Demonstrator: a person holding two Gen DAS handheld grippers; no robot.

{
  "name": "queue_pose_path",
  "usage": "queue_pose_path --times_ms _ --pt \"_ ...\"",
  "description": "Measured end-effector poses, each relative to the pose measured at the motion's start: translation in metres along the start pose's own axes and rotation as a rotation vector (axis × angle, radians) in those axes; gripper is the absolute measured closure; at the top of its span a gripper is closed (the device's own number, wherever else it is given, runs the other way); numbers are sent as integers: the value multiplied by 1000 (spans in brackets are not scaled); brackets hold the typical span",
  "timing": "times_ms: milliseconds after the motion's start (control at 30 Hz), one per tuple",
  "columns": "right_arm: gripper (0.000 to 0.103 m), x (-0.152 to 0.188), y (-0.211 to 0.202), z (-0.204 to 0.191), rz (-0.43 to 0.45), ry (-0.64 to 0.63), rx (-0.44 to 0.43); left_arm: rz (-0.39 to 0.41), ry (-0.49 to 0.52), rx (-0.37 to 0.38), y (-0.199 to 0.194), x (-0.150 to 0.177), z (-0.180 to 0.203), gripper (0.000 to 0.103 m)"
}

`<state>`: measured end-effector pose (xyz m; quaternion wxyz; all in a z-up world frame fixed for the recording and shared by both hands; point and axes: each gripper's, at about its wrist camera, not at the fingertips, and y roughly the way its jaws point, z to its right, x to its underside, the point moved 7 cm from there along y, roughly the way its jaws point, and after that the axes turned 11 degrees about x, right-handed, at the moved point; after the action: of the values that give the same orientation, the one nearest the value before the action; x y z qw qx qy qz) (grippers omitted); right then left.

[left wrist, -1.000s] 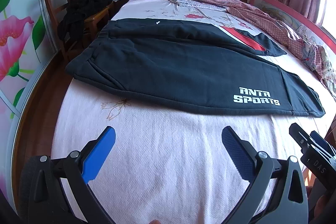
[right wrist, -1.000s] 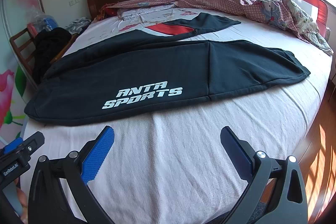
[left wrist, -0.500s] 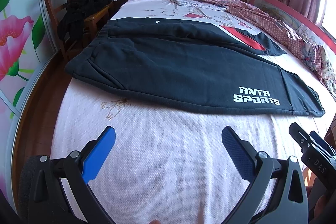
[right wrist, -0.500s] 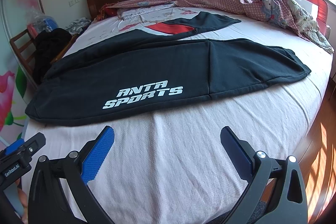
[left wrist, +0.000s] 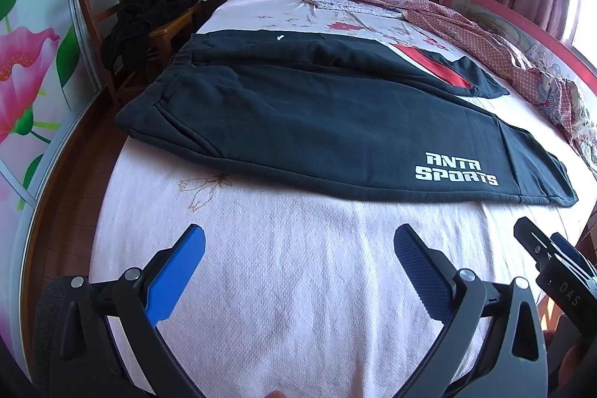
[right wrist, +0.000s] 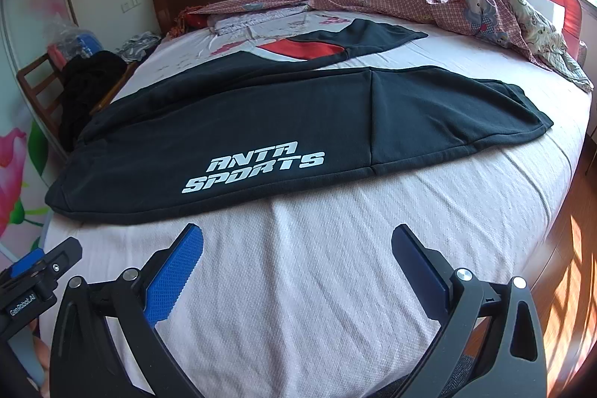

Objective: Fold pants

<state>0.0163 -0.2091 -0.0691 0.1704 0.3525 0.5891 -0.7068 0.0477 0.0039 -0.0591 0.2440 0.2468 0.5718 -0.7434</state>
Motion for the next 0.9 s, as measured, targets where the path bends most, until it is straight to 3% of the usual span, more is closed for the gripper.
queue_pose_path --times_ms 200,367,500,700,800,900 --pt "3 2 3 1 -10 5 1 -9 -25 -10 3 -4 -11 2" --pt "3 5 8 1 -28 3 5 -21 -137 86 11 -18 -31 2" --pt "3 8 12 0 -41 -6 8 -132 -345 178 24 -19 -62 2" --pt "3 11 16 -4 -53 -22 13 -216 -820 425 58 -7 -104 2" --pt "3 11 18 -4 -58 -22 15 -212 -1015 509 76 7 -114 2" --pt "3 11 18 -4 -59 -20 16 -191 -1133 562 93 16 -115 2"
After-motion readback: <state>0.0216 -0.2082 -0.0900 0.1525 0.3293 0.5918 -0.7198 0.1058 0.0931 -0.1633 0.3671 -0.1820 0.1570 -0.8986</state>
